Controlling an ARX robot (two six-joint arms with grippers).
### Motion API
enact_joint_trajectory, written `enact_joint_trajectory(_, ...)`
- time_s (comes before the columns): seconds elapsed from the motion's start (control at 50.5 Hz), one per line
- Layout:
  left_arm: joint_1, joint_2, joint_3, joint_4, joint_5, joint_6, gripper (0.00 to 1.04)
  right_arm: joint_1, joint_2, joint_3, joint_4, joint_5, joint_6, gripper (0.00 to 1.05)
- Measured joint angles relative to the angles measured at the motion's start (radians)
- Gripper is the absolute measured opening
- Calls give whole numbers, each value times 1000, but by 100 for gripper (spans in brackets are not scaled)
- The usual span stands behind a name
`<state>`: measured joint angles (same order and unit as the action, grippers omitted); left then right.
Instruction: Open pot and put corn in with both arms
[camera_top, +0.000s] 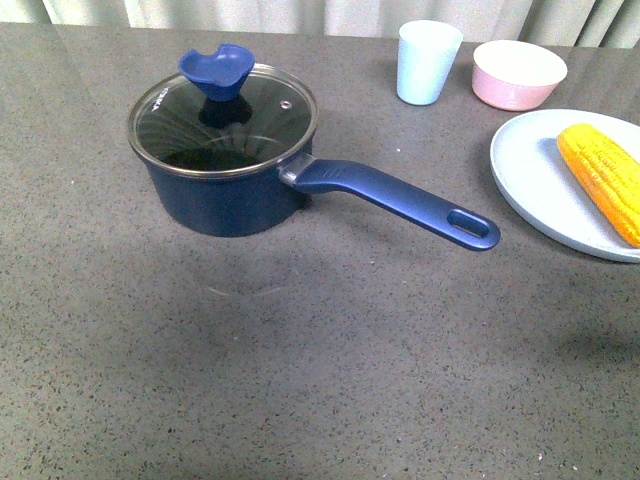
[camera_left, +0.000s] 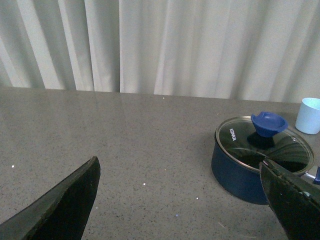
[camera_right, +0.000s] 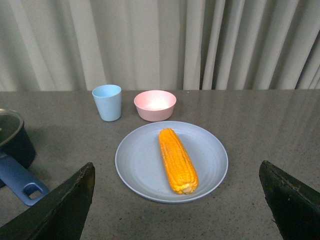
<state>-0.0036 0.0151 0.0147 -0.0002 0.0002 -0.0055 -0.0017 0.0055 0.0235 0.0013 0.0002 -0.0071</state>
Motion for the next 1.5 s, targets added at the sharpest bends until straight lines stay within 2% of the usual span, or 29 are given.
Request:
enact_joint_trajectory(0.792, 0, 0, 0, 0, 0, 0, 96, 0, 0, 0, 0, 0, 0, 96)
enact_joint_trajectory(0.811, 5, 4, 2, -5, 18, 0, 96, 0, 0, 0, 0, 0, 0, 96)
enact_joint_trajectory(0.851, 36, 28, 21, -62, 126, 5, 96, 0, 0, 0, 0, 0, 0, 96)
enact_joint_trajectory(0.891, 83, 90, 57, -144, 277, 14, 96, 0, 0, 0, 0, 0, 0, 96)
enact_joint_trajectory(0.93, 102, 170, 79, -161, 396, 17, 96, 0, 0, 0, 0, -3, 0, 96)
enact_joint_trajectory(0.95, 102, 220, 87, -144, 455, 17, 96, 0, 0, 0, 0, -2, 0, 96)
enact_joint_trajectory(1.009, 97, 322, 103, -66, 504, 16, 96, 0, 0, 0, 0, -2, 0, 96)
enact_joint_trajectory(1.187, 56, 629, 158, 232, 425, 9, 96, 0, 0, 0, 0, 0, 0, 96)
enact_joint_trajectory(1.366, -1, 897, 217, 442, 344, 0, 96, 0, 0, 0, 0, 0, 0, 96)
enact_joint_trajectory(1.504, -78, 1114, 305, 568, 301, -19, 96, 0, 0, 0, 0, 0, 0, 96)
